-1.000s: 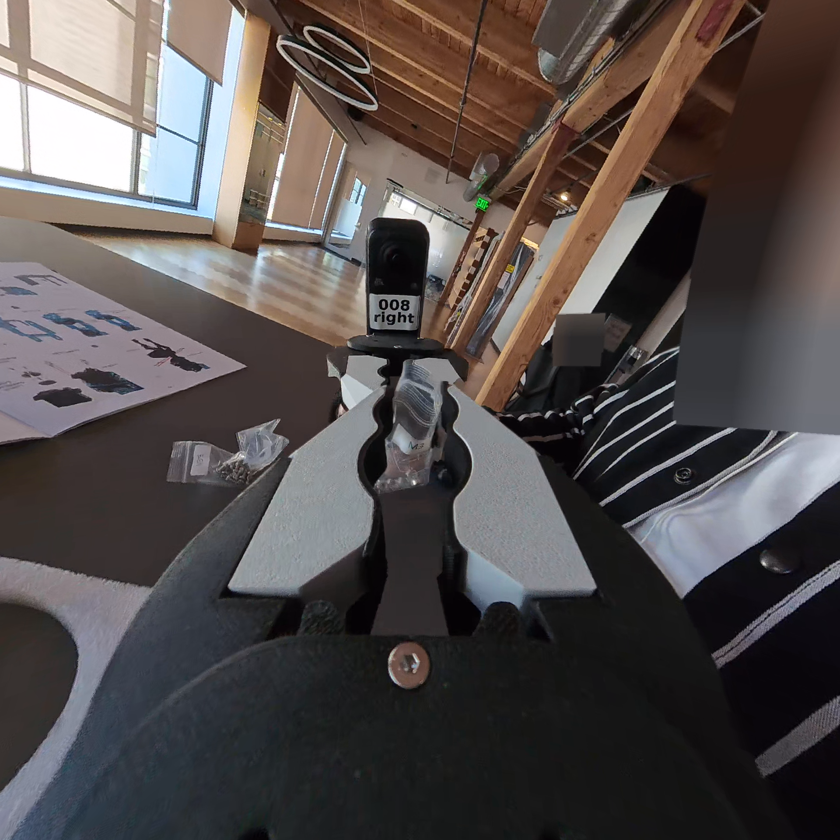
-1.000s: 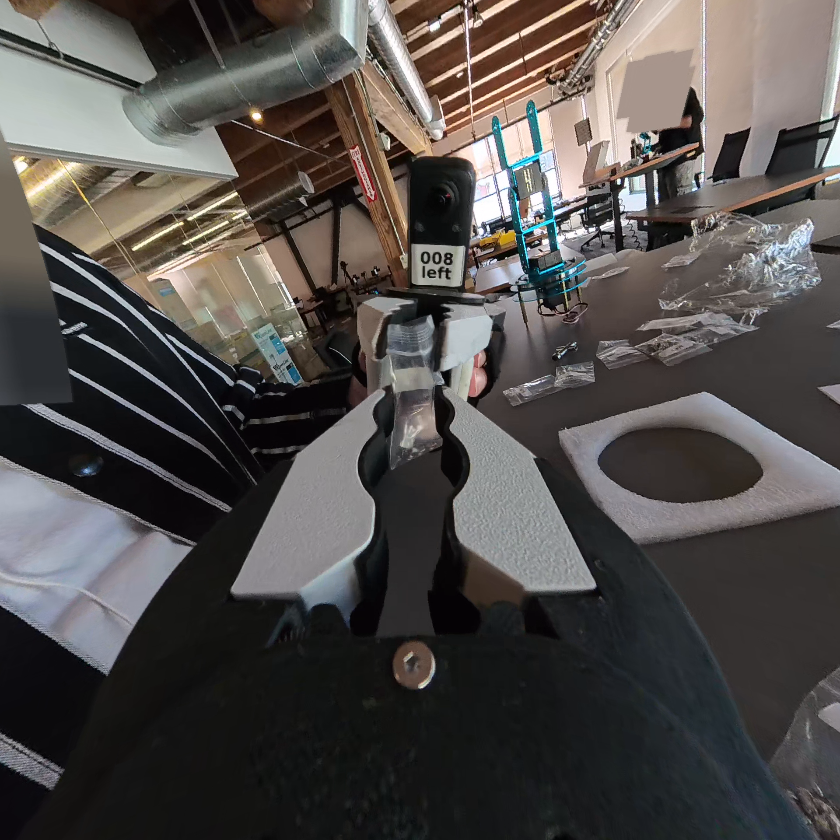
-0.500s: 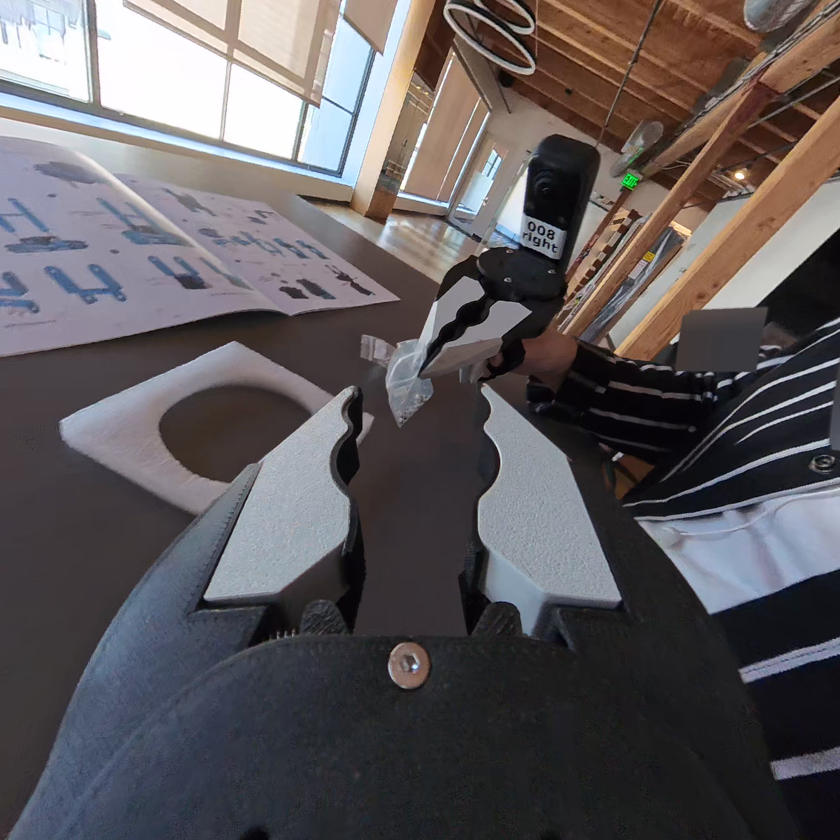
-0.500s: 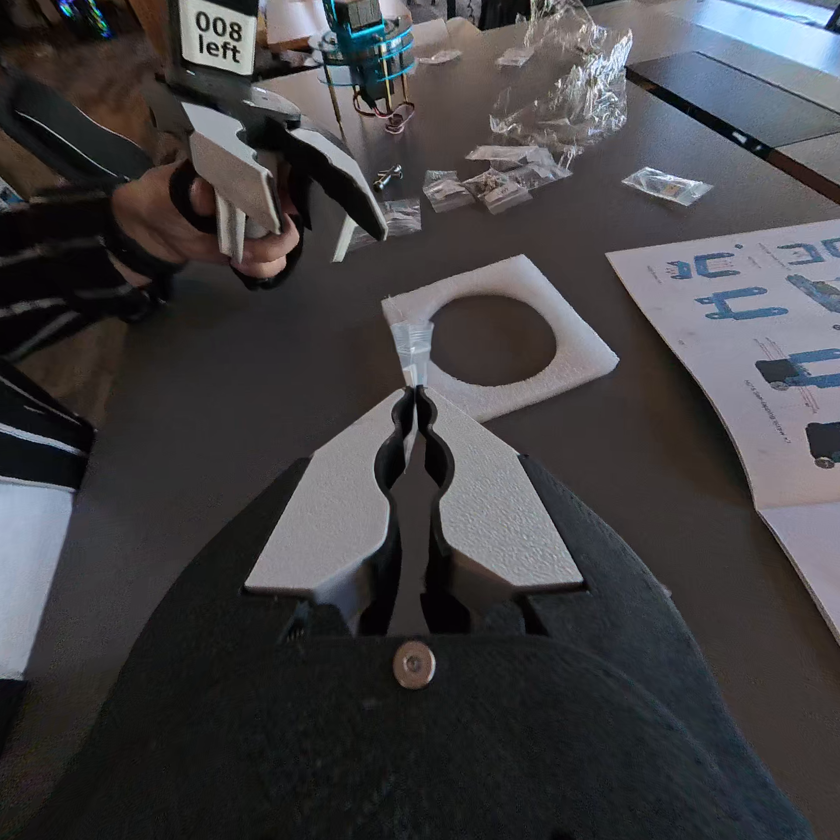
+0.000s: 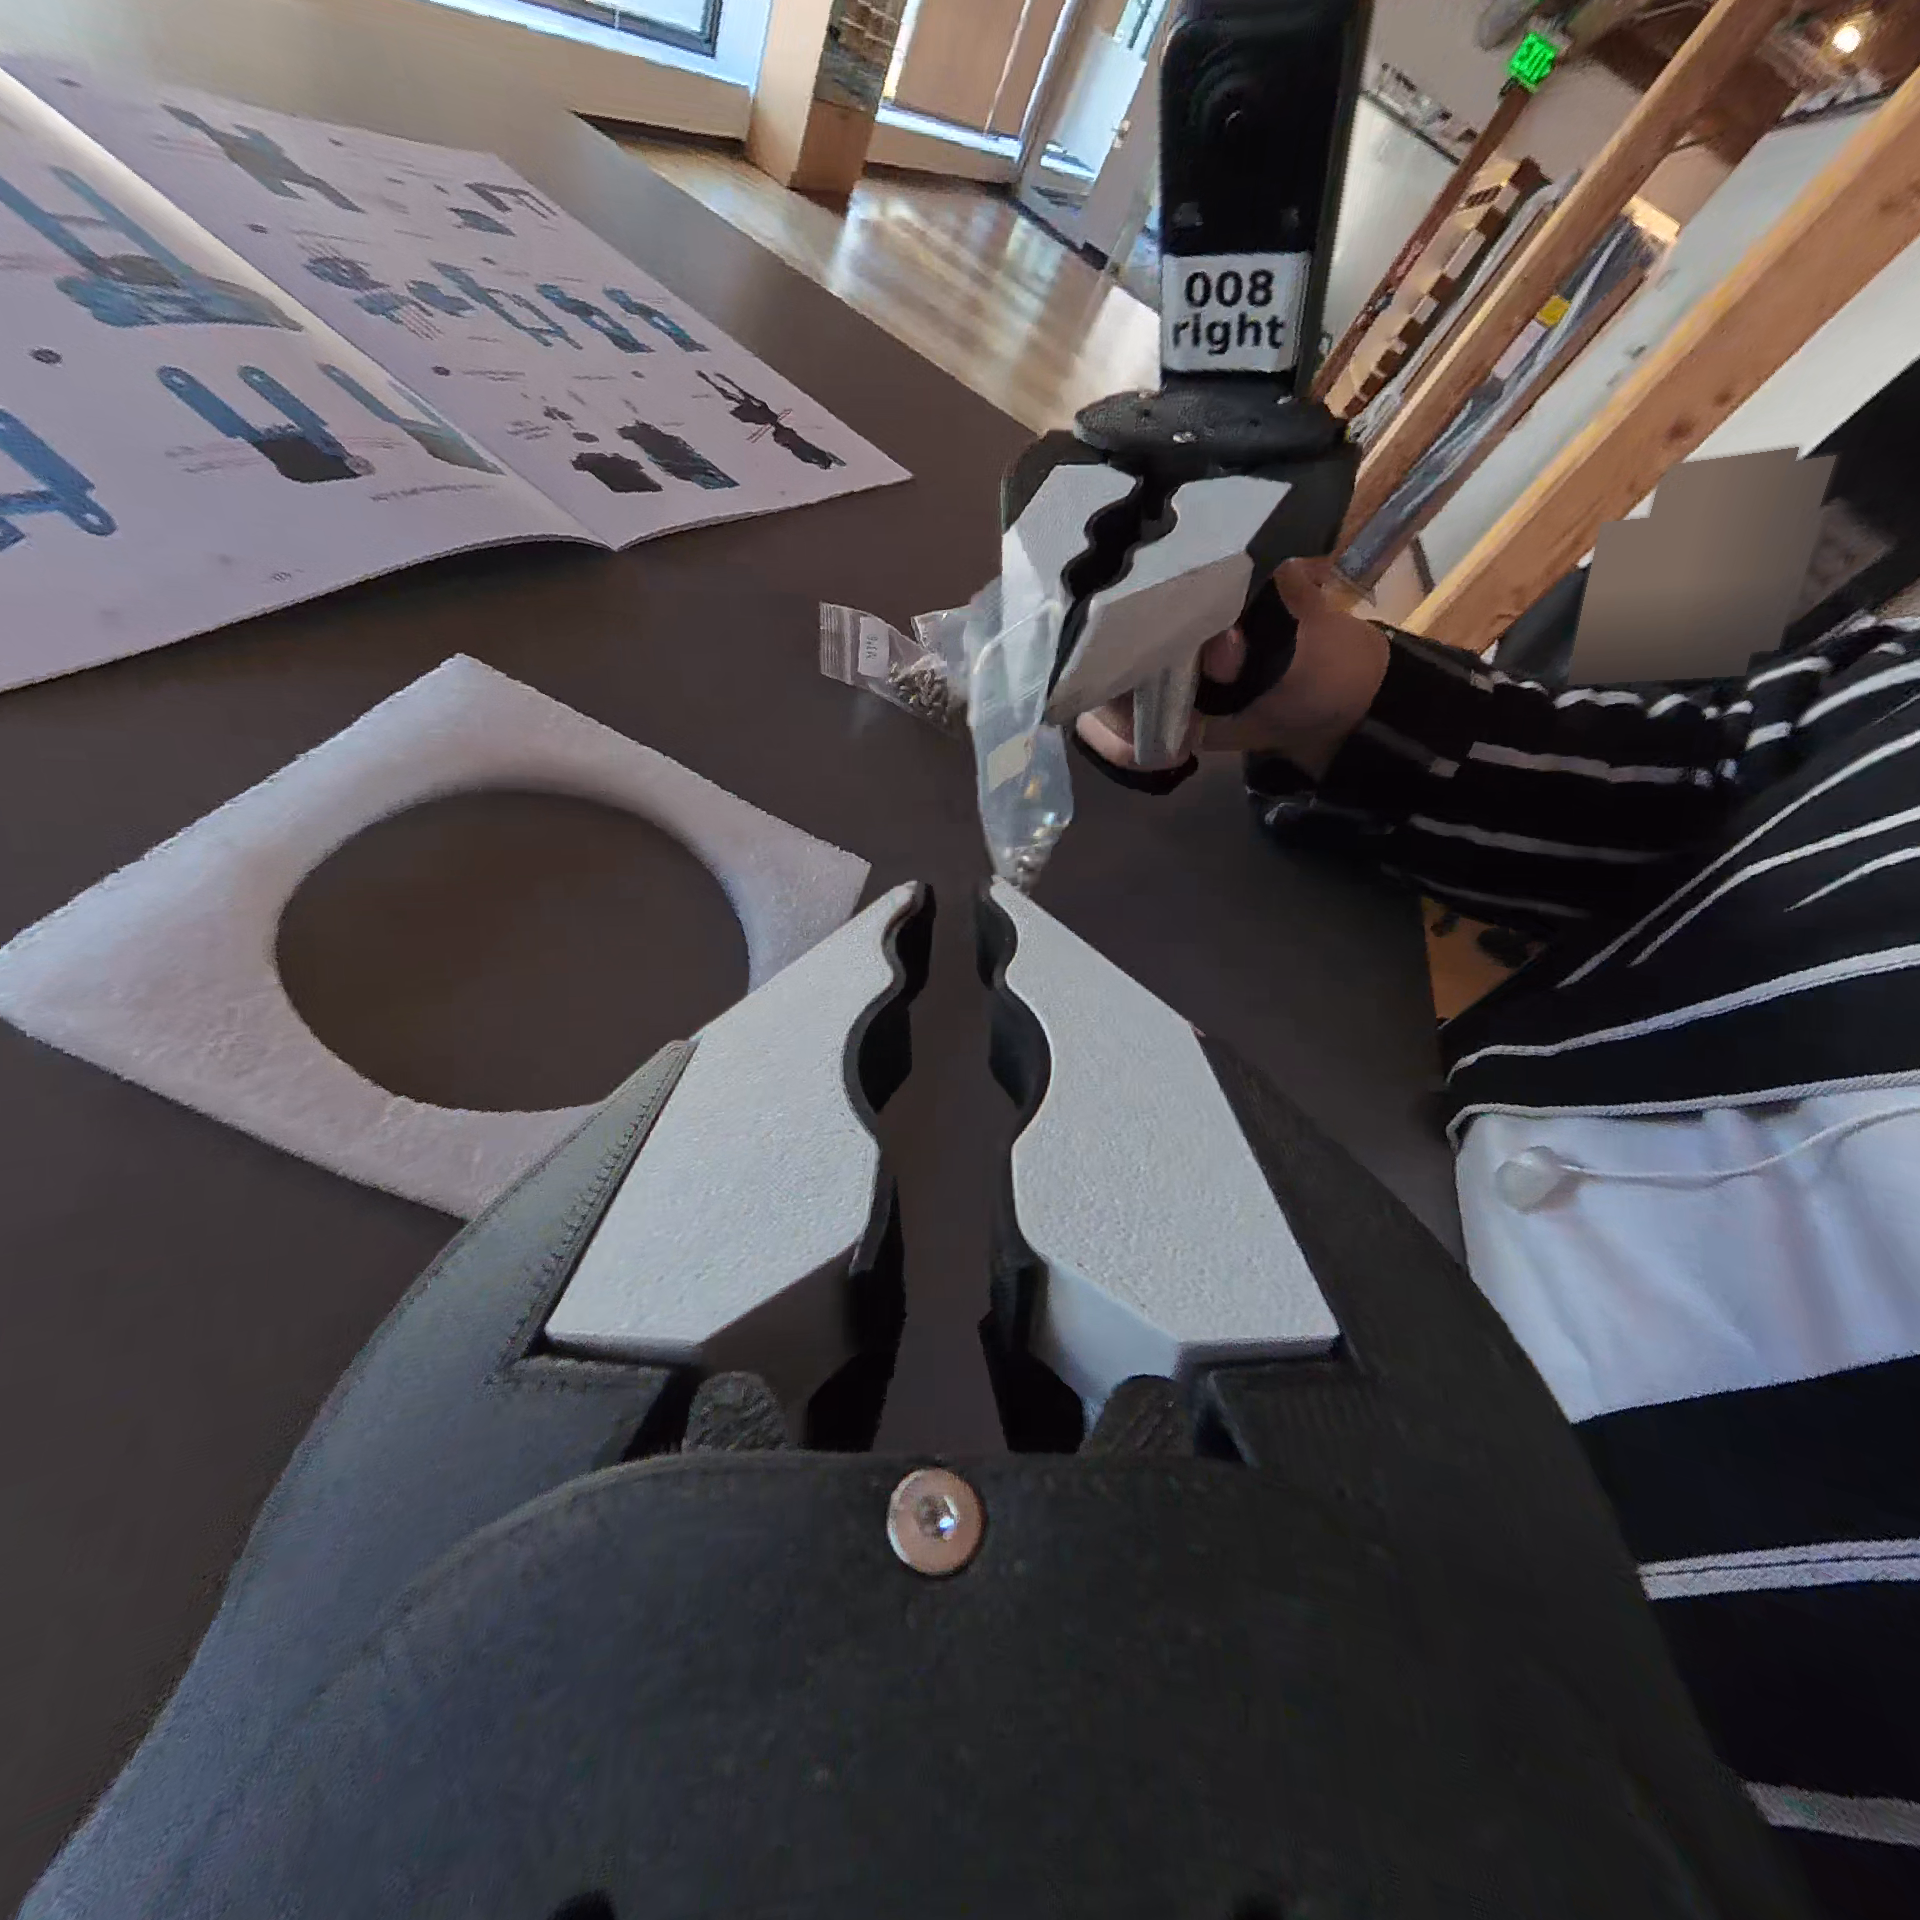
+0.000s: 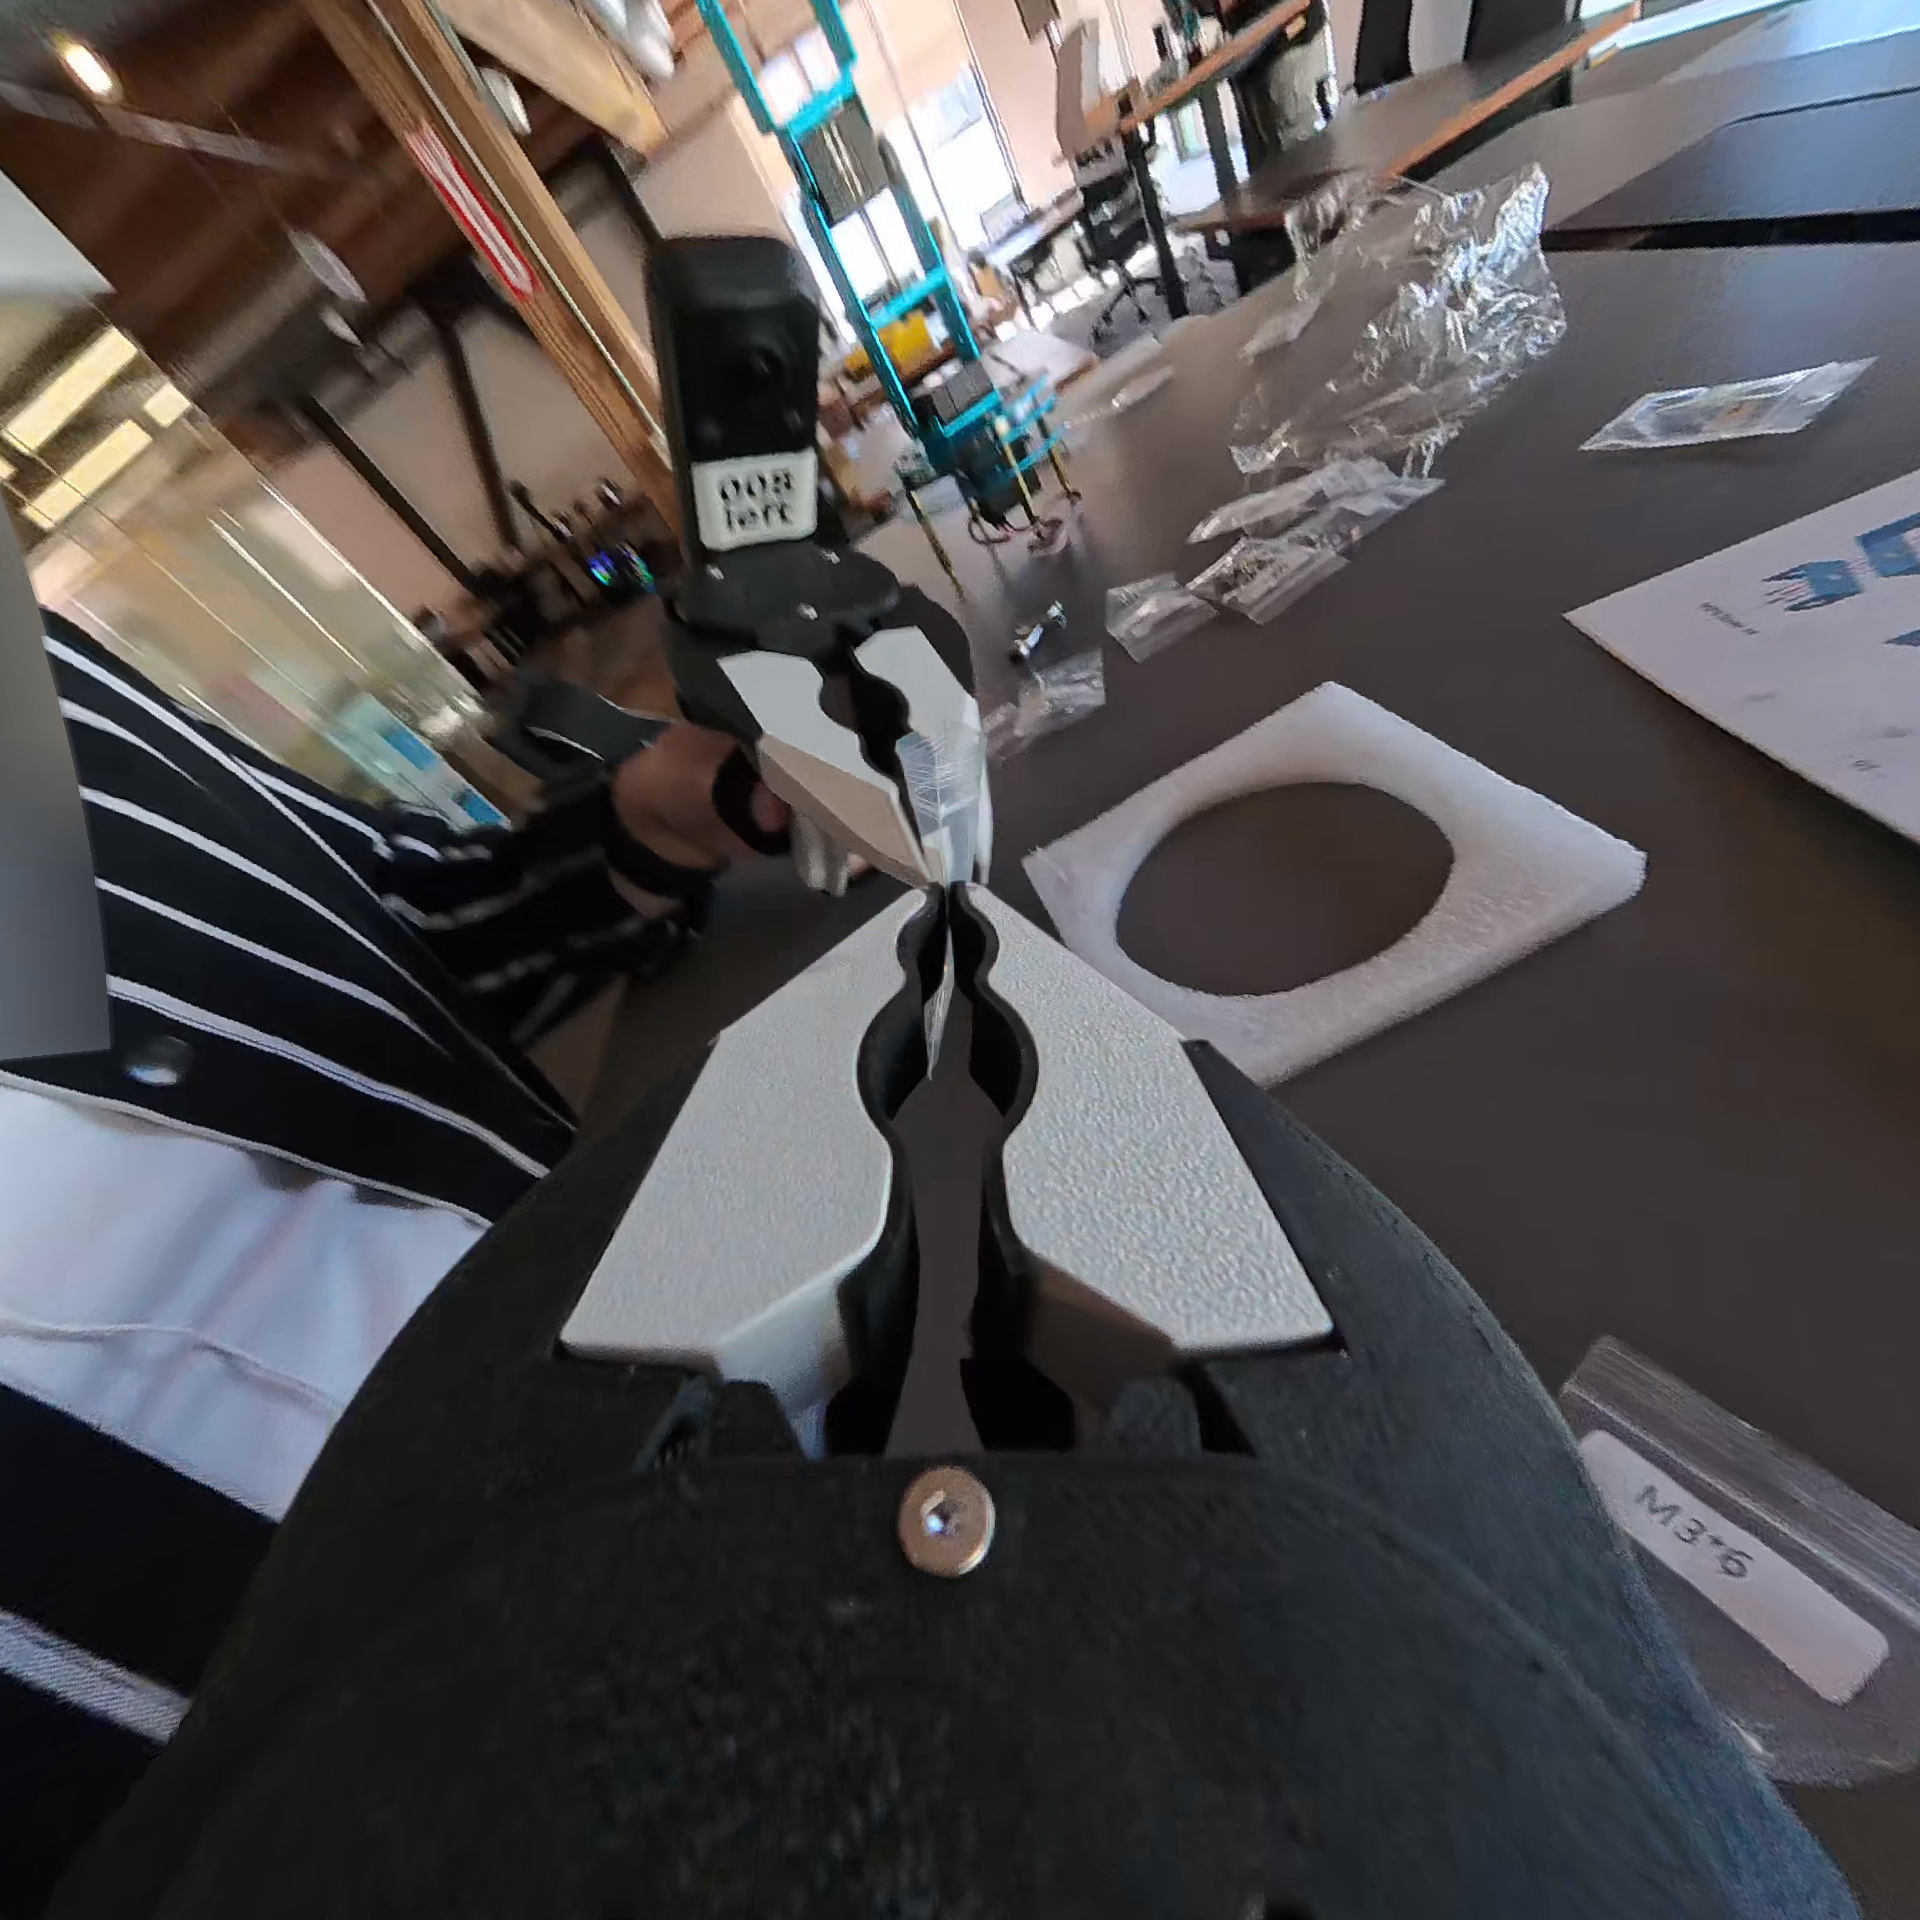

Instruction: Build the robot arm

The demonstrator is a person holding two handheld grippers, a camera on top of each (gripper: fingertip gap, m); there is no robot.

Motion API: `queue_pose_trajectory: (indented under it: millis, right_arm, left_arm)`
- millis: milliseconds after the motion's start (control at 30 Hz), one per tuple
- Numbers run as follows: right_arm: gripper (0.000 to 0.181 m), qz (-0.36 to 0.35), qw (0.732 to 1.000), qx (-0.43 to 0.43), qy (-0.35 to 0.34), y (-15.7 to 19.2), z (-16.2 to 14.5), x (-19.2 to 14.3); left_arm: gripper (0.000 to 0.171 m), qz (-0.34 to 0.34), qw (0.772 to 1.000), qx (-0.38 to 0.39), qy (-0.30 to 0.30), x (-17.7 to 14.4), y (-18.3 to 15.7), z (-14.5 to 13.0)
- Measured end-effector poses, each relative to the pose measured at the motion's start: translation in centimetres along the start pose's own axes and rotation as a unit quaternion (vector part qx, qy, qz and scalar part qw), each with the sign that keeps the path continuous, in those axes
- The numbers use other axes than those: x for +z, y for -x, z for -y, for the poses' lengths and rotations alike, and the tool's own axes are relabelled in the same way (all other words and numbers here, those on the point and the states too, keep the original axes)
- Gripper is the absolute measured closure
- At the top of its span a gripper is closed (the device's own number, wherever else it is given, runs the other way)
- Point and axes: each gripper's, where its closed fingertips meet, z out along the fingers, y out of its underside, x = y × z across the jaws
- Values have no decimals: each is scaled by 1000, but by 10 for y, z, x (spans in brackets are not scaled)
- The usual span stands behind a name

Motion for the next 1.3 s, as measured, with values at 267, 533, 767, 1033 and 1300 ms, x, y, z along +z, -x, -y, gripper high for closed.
queue_pose_trajectory:
  millis: [267,533,767,1033,1300]
  right_arm:
    - [181,41,997,60,3,-1,-3,3]
    - [147,-26,998,50,-17,-19,2,7]
    - [104,-256,952,-167,33,-25,-1,8]
    - [136,-339,915,-199,87,-36,-17,11]
    - [152,-313,926,-186,101,-37,-29,15]
  left_arm:
    - [162,-53,996,-58,-41,7,-8,10]
    - [171,-53,987,-123,-86,5,-2,21]
    - [171,57,978,-168,-107,16,17,15]
    - [171,96,970,-183,-128,25,11,11]
    - [170,78,966,-218,-114,27,9,1]
